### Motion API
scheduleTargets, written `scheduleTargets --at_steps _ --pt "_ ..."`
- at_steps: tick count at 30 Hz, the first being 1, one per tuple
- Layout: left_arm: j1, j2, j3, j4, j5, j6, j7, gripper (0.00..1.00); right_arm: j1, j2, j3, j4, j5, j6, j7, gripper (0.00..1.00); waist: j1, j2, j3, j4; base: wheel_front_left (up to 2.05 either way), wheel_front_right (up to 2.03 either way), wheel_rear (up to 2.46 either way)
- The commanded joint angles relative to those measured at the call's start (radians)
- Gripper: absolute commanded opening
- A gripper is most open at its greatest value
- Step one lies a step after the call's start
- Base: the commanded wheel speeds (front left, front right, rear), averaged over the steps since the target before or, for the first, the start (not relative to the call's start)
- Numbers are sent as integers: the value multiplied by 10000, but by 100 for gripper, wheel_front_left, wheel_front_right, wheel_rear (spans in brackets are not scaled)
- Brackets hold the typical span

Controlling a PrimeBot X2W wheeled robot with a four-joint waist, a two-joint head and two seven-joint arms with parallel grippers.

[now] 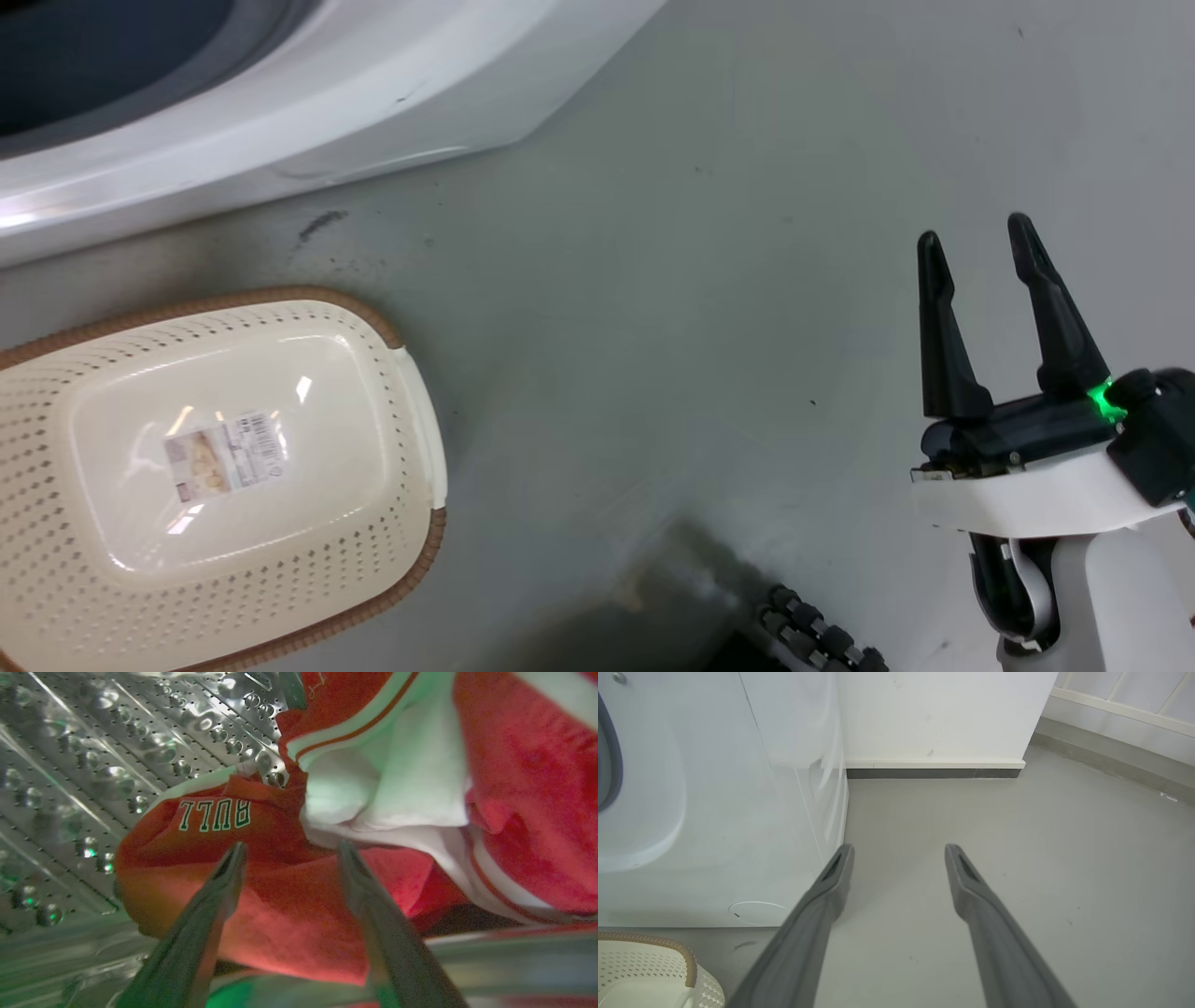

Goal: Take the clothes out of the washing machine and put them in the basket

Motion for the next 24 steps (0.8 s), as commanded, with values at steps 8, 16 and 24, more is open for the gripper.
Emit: scheduleTargets --at_steps 8,16,24 --pt "-622 541 -595 -72 -112 1 901 100 -360 30 102 -150 335 -8 -25 100 -2 0 707 -426 0 0 0" --pt "-536 534 -784 15 -259 -2 1363 89 -435 30 81 -147 399 -8 -25 100 -2 0 827 -393 0 0 0" --pt "-448 775 -1059 -411 -601 0 811 0 -451 29 62 -176 213 -8 -25 100 -2 0 739 -308 0 0 0"
